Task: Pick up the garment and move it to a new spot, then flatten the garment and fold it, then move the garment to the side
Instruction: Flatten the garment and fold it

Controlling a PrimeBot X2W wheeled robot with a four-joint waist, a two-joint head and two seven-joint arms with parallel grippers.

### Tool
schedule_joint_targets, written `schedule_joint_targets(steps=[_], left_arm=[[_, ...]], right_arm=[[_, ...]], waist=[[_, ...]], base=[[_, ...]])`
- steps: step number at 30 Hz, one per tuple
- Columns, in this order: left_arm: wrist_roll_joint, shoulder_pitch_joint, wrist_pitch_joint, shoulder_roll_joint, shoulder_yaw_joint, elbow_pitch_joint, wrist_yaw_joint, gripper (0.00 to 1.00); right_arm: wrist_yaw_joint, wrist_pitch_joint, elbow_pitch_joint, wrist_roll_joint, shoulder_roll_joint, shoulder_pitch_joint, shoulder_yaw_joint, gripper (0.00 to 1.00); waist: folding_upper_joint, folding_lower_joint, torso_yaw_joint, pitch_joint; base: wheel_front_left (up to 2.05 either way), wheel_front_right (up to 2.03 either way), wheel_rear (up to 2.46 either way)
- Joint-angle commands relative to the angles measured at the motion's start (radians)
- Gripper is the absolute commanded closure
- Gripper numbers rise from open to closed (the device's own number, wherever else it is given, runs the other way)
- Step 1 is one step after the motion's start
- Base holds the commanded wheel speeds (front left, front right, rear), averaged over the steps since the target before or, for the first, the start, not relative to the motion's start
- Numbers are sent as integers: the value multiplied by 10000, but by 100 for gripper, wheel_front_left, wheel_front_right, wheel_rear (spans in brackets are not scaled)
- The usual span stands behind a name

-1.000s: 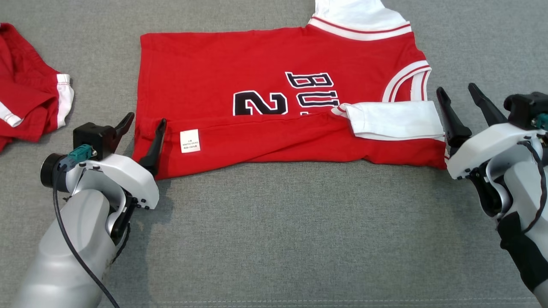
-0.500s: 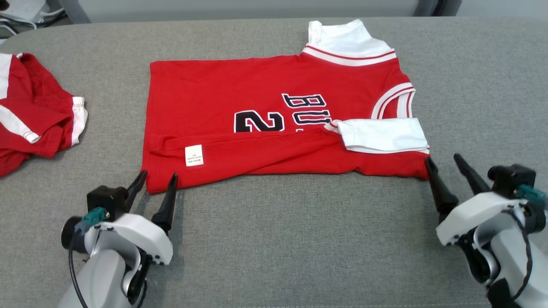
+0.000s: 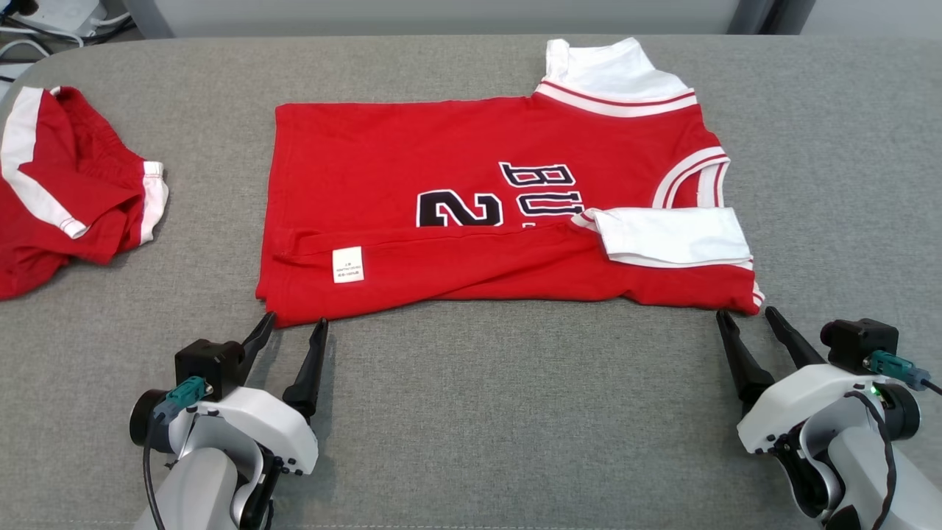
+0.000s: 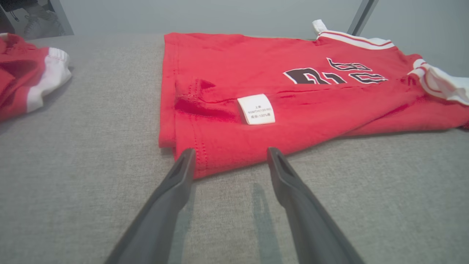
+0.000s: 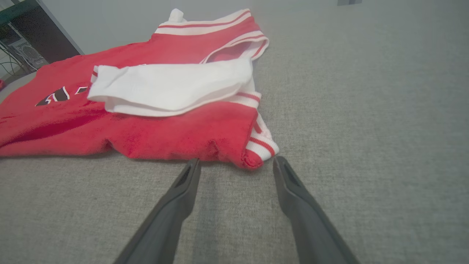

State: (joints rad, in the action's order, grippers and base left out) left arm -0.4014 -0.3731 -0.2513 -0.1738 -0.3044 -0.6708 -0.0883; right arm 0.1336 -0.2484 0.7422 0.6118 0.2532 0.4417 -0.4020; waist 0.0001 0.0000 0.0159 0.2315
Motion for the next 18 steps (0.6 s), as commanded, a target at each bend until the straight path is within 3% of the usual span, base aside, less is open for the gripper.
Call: schedule_joint_targets(steps=[1,18], left_arm=[[143,-93,-104,-240,363,230,-52,0],[563,-219,-104,-53,641,341,-242,0]], right_arm=[[-29,-133,-32,131,22,-8,-123,0],[-29,-133,-118,137,-181,229,287,0]], waist=[[-1,0,81,74],[-1,0,312,394]], base=[[0,0,0],[0,0,0]])
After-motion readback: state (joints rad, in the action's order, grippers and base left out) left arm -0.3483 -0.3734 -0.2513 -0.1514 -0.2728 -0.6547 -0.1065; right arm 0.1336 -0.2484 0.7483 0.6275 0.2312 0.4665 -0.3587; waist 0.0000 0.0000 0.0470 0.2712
